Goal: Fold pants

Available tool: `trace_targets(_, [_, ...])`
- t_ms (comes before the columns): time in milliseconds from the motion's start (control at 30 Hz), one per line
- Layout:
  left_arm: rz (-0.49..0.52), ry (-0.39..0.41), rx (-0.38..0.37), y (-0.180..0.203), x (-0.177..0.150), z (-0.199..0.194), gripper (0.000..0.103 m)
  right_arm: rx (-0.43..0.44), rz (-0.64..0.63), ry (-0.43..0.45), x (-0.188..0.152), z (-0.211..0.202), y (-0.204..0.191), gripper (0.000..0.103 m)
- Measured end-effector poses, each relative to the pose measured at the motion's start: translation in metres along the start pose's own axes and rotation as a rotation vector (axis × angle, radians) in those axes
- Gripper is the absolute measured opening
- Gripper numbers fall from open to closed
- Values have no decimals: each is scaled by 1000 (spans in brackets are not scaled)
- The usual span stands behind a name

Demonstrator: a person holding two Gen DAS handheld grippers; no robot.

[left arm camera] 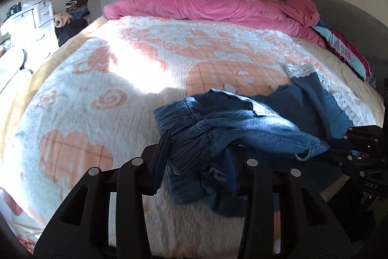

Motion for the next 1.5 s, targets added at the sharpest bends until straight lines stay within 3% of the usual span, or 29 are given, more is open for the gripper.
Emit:
trace_targets(233, [19,-55,28,1,-22,-6,35,4,-54,-17,-15,-4,-15,12])
trace_targets(500, [13,-109,26,0,-42,-2,39,3,-80,-112,-50,17,-23,13])
trace_targets(800, [-38,-144,36,-6,-63,-26,42,13,-97,-130,-57,24,-25,13])
trace_targets(933, [-54,-86,15,-4,-45,-46,42,18,-107,-139,-60,25,-25,14])
trace_targets(1067, [-14,-33,-29,19,-18,-36,42,37,-79,-147,-59,26,-22,15])
trace_targets(1200, [55,-69,-3,42,-19,-5,40,60,-28,-168,-57,17,-17,17])
trace_targets(1333, [106,-118,80,39,-36,14,40,79,29,-125,-46,-7,-9,20])
trace_targets(1500, [111,-105,87,38,-37,14,40,56,81,-19,-15,-22,3,31])
Point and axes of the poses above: each gripper's, at about its wrist camera, not at the fingertips, and z roughly the way its jaws point, y to its right, x to its top, the point moved 7 cm from there along z, roughly the way its jaws point, and after that the axes turned 13 degrees about z, right-handed, at the moved point
